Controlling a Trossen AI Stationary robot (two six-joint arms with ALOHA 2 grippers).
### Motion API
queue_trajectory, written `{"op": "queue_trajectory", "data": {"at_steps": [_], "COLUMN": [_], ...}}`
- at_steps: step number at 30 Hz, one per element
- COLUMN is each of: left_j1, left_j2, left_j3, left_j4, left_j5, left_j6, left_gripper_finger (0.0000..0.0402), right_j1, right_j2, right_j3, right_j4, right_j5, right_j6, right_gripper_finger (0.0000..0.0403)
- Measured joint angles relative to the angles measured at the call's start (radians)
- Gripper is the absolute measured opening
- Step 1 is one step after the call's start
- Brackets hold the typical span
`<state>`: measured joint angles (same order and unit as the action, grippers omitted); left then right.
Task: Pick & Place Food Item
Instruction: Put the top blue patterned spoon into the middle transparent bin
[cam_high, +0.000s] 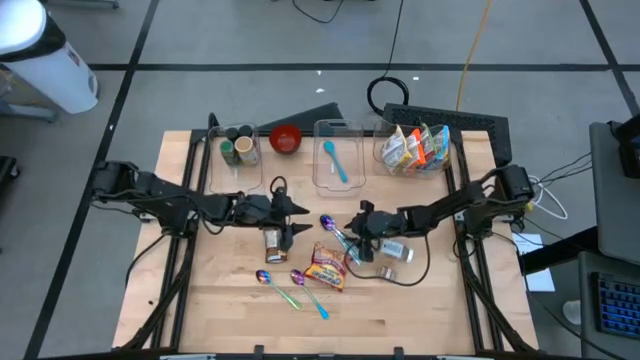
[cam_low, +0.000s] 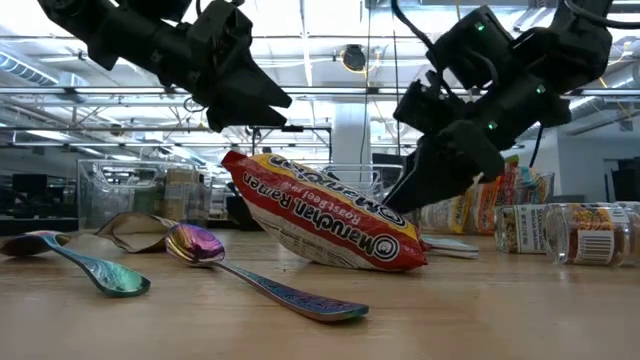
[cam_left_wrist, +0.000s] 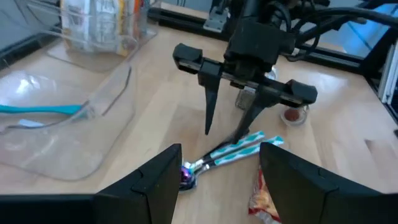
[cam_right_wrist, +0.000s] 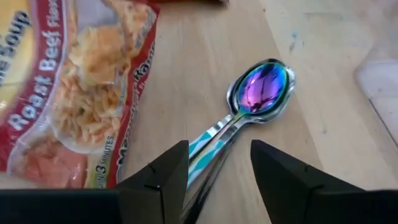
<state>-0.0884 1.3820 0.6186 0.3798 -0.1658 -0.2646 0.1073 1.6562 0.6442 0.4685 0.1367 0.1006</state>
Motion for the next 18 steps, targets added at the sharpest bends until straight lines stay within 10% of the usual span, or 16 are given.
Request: {"op": "queue_trajectory", "data": {"at_steps": [18], "left_j1": [-0.077], "left_j2": [0.000], "left_j3": [0.000], "left_j4": [0.035], "left_j5": [-0.017], "left_j6": [-0.029], "left_gripper_finger": [0.0225], "right_j1": [0.026], "right_j2": [0.108], "right_j3": [0.059], "right_j4": [-0.046], "right_j5": [0.075], "right_j6": [0.039], "right_gripper_finger": [0.0112]}}
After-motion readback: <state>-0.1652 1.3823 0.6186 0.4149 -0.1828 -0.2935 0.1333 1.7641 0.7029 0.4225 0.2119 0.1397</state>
